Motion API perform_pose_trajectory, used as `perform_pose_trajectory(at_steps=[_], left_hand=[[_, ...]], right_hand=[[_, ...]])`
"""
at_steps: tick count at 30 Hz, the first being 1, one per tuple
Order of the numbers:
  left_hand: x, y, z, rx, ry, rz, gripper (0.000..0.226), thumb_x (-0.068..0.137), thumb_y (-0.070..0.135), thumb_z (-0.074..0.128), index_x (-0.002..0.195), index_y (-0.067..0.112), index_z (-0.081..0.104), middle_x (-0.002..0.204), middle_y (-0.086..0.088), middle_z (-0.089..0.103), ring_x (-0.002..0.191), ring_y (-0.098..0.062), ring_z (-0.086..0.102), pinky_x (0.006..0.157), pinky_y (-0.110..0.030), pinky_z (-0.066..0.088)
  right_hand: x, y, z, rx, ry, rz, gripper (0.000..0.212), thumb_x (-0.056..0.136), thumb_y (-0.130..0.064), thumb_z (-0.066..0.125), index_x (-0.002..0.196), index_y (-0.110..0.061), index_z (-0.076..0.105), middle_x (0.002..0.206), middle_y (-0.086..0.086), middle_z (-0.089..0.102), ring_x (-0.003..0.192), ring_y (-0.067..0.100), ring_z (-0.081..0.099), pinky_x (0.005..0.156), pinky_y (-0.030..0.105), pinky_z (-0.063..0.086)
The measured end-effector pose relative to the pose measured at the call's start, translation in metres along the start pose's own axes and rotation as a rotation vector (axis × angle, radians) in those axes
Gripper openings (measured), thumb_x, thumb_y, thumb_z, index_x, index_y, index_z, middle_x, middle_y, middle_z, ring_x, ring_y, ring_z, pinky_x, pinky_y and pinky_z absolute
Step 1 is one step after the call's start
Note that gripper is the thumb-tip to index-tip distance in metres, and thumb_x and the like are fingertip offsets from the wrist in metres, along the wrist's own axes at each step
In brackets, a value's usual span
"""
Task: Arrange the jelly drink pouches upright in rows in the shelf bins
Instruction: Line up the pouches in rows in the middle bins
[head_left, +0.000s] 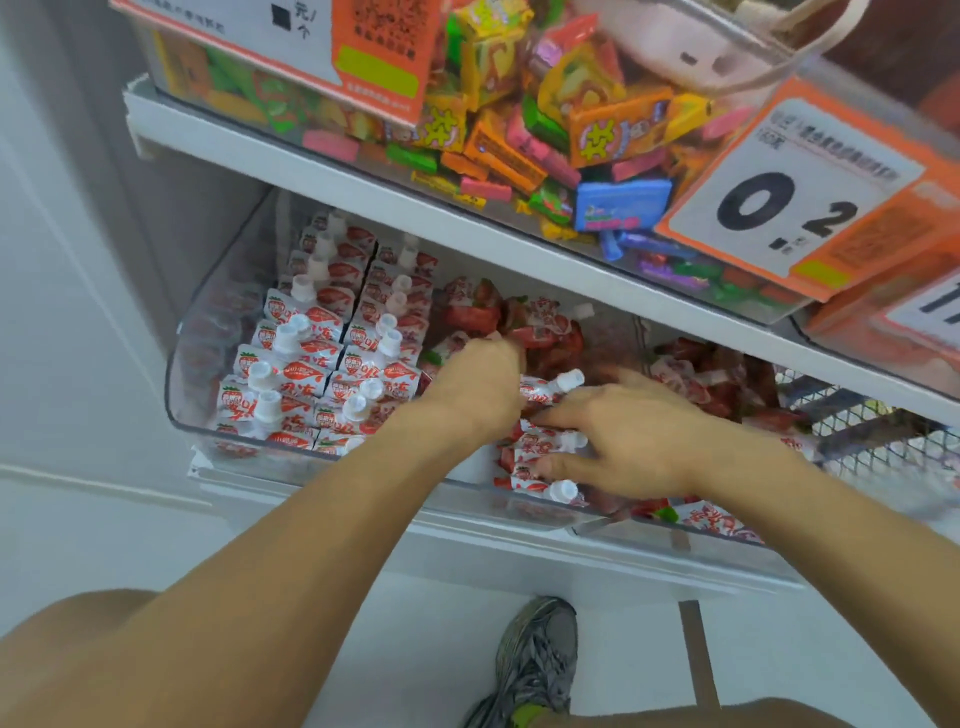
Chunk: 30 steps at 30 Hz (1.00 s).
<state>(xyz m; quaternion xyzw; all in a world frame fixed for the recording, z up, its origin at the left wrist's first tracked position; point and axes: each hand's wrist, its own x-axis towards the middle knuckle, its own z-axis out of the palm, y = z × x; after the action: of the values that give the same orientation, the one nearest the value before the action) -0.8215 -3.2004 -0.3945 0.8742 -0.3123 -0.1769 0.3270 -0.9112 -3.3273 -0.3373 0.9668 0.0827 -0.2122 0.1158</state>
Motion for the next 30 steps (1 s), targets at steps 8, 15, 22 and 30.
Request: perform_pose_trajectory(at_steps=[8,15,22,30], left_hand=[[0.017,0.002,0.009,0.066,-0.300,0.081,0.044,0.096,0.006,0.048,0.137,0.020,0.043,0.118,-0.004,0.059,0.119,-0.025,0.051,0.083,-0.026,0.039],[0.020,-0.002,0.008,0.091,-0.428,0.054,0.041,0.101,0.031,0.042,0.142,0.035,0.038,0.142,0.001,0.049,0.117,-0.016,0.050,0.090,-0.019,0.032],[0.029,-0.004,0.009,0.039,-0.506,0.012,0.018,0.087,0.046,0.051,0.104,0.054,0.050,0.116,0.013,0.063,0.110,-0.012,0.058,0.100,-0.035,0.044],[0.034,-0.002,0.007,0.020,-0.460,0.044,0.048,0.095,0.016,0.057,0.136,0.037,0.047,0.135,0.011,0.054,0.122,-0.008,0.050,0.102,-0.028,0.042]], right_hand=[[-0.042,0.006,0.031,0.295,0.550,0.201,0.032,0.088,-0.050,0.063,0.110,-0.028,0.067,0.113,-0.006,0.061,0.112,0.018,0.054,0.102,0.036,0.037],[-0.061,-0.005,0.069,1.255,0.737,0.492,0.047,0.076,-0.046,0.070,0.120,-0.038,0.054,0.106,-0.020,0.060,0.091,-0.003,0.061,0.073,0.013,0.051],[-0.055,0.012,0.074,1.299,0.620,0.426,0.045,0.077,-0.046,0.074,0.114,-0.041,0.048,0.099,-0.020,0.057,0.086,-0.005,0.060,0.072,0.008,0.048],[-0.056,0.021,0.073,1.308,0.549,0.399,0.062,0.064,-0.067,0.065,0.117,-0.042,0.046,0.101,-0.020,0.057,0.086,-0.006,0.061,0.075,0.019,0.052]])
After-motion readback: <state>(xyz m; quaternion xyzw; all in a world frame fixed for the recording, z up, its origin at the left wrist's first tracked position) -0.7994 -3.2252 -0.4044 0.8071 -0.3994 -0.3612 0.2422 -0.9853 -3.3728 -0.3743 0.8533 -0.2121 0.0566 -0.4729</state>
